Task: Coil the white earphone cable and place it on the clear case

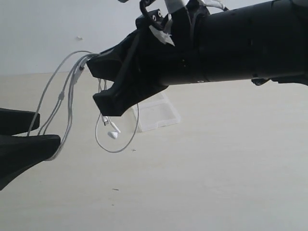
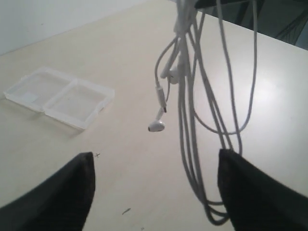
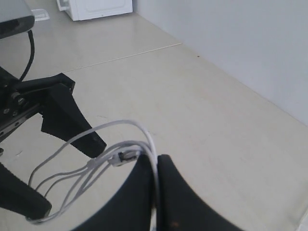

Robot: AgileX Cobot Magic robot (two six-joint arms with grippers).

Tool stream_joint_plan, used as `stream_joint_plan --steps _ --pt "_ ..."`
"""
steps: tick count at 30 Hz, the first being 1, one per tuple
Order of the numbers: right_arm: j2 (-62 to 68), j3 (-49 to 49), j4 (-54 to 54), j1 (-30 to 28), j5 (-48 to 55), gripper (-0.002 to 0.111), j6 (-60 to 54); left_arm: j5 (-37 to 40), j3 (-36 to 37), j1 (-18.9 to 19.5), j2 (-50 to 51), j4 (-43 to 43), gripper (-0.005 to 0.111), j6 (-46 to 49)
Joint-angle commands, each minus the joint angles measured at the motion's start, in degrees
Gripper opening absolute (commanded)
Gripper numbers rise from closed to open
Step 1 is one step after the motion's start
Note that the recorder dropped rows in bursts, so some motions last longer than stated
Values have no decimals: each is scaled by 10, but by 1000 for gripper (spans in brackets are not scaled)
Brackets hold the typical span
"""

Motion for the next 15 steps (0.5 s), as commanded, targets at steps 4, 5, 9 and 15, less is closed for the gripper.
stream_joint_plan --steps 4,5,9,15 --pt "-4 1 -25 0 -5 0 15 -14 -4 1 -19 -2 83 2" --pt "-4 1 -25 0 -5 0 15 -14 -6 1 -22 -2 84 2" --pt "-4 1 -25 0 -5 0 15 -16 -8 1 -26 -2 86 2" --pt "-4 1 -25 0 -5 0 15 -23 -8 1 -26 -2 89 -12"
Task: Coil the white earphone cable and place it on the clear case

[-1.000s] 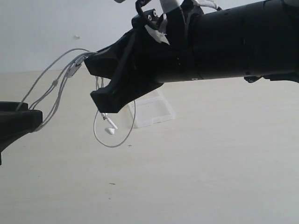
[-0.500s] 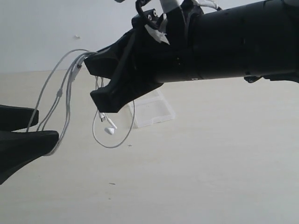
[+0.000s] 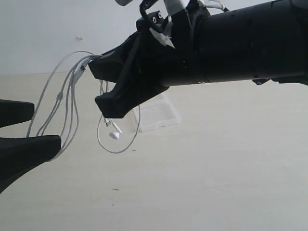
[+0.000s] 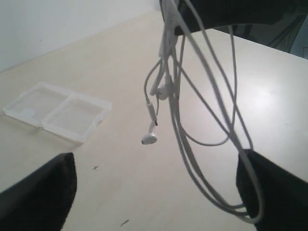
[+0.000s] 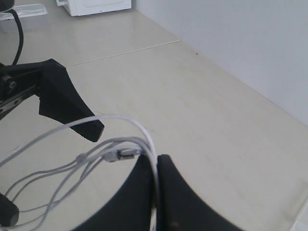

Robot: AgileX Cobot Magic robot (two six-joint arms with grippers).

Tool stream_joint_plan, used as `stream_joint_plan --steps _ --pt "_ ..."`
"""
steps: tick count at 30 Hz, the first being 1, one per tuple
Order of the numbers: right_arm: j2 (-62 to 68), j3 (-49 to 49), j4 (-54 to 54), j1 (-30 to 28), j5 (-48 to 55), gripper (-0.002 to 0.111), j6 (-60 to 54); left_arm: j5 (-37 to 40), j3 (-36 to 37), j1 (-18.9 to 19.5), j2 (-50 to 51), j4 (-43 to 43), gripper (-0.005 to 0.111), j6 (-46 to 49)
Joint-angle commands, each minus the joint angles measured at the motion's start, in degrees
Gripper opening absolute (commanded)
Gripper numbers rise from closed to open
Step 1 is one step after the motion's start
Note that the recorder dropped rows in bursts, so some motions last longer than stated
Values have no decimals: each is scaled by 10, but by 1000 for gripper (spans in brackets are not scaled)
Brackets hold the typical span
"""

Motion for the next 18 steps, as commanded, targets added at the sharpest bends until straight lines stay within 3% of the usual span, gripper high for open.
stream_joint_plan --steps 1,12,18 --pt "-4 1 -4 0 -3 0 2 -13 -3 1 -4 -3 90 -11" --pt "17 1 -4 0 2 0 2 -58 -3 1 -4 -95 99 -24" --pt "20 1 -11 0 -7 0 0 -51 -3 1 -4 -93 99 -26"
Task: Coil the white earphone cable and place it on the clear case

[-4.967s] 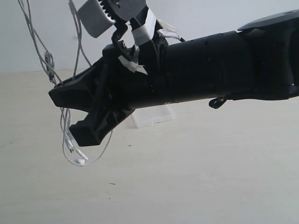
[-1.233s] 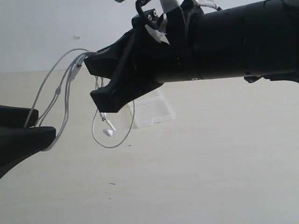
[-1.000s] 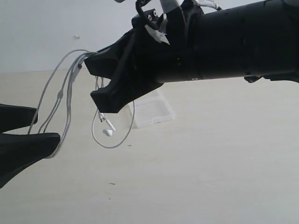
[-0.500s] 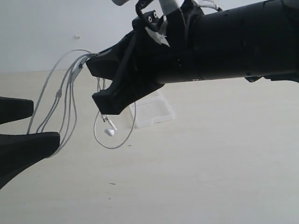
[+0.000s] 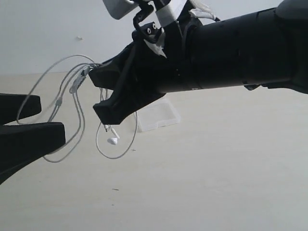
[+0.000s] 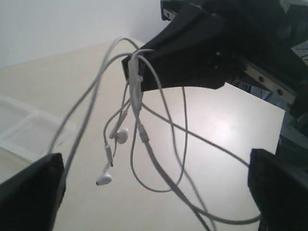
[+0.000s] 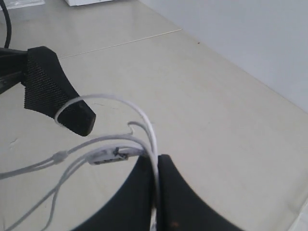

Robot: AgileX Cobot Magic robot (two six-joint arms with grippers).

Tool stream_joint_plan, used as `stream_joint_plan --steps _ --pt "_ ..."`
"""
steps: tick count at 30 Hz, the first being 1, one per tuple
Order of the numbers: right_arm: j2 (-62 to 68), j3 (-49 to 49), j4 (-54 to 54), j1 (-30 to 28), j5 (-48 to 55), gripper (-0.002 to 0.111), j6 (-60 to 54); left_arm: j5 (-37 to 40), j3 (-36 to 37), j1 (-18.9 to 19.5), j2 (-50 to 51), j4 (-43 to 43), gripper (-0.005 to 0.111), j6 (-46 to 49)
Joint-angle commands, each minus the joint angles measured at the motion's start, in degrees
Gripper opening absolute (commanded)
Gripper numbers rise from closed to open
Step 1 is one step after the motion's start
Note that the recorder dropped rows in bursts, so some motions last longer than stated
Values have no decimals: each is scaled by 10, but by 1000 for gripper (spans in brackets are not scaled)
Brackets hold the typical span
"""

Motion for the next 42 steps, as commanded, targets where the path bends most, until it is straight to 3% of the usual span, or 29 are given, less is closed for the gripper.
stream_joint_plan --steps 1,7,13,23,31,37,42 --pt "1 1 -23 0 -7 0 2 1 -5 1 -4 -10 99 -5" --pt "1 1 -71 0 -28 0 43 15 -19 1 -5 78 99 -17" --pt "0 1 -103 0 -35 0 66 55 -30 3 -11 78 99 -32" --pt "0 1 -383 0 0 0 285 131 -66 3 -63 78 99 -45" --pt "0 1 -359 0 84 0 253 190 -84 3 -47 77 99 -53" --pt "-11 1 -241 0 122 0 159 98 -84 3 0 78 98 -37" --pt "-47 1 -233 0 119 0 156 91 -84 3 23 78 98 -34"
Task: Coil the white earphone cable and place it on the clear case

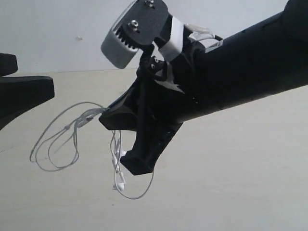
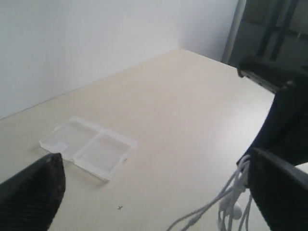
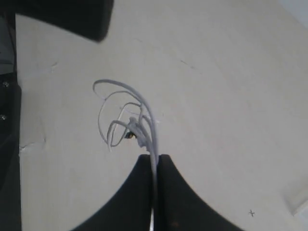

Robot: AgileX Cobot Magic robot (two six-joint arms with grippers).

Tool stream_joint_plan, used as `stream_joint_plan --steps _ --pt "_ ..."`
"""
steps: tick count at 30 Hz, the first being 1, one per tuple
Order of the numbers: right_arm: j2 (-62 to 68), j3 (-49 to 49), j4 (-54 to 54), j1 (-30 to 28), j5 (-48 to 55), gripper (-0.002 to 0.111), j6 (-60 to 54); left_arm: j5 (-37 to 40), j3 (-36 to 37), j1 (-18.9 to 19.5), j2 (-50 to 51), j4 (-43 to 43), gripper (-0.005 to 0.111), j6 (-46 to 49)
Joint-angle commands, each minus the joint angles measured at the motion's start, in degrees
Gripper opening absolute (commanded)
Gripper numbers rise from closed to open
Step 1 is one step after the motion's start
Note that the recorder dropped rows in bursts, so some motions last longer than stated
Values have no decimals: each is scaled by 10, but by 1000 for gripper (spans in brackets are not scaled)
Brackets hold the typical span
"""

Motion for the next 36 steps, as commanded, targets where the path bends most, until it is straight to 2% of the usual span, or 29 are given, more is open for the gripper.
stream_joint_plan --steps 1,7,12,20,26,29,36 --pt "-31 1 12 0 -2 0 -9 -6 -4 1 13 -3 98 4" --pt "-50 1 40 0 -3 0 -8 -67 -4 1 12 -3 98 27" --pt "-50 1 98 0 9 0 -40 -72 -4 1 12 -3 96 31" --pt "-50 1 136 0 9 0 -63 -72 -4 1 12 -3 61 30" --pt "-50 1 156 0 -1 0 -72 -102 -4 1 12 -3 24 32" --pt "-50 1 159 0 -1 0 -70 -104 -4 1 12 -3 2 34" --pt "-50 1 199 0 -1 0 -90 -107 -3 1 12 -3 0 34"
